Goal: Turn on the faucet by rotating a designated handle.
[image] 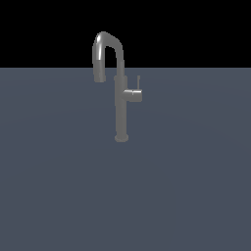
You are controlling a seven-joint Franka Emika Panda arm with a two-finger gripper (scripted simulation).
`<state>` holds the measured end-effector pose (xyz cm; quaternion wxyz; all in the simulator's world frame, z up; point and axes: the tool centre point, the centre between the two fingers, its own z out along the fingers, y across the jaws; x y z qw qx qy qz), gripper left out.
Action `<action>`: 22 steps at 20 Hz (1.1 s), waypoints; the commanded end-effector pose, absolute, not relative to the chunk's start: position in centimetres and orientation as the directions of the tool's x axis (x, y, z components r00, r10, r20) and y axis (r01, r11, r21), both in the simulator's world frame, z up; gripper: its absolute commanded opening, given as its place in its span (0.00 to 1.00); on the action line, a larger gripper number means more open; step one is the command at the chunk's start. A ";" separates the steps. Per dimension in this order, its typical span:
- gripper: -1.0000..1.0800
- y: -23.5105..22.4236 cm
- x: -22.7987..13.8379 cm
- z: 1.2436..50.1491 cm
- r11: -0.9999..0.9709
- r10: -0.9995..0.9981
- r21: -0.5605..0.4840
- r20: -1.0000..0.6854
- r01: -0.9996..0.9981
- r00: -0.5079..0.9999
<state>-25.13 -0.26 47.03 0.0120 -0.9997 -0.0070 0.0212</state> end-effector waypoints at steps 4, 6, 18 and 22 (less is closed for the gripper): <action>0.00 -0.2 -25.0 47.0 -1.000 0.011 -0.028 -0.045 0.010 0.999; 0.00 -0.2 -24.8 47.0 -0.999 0.004 -0.034 -0.050 0.003 0.999; 0.00 0.6 -21.2 46.8 -0.983 -0.100 -0.136 -0.146 -0.120 0.984; 0.00 0.9 -19.0 46.6 -0.962 -0.157 -0.190 -0.207 -0.197 0.966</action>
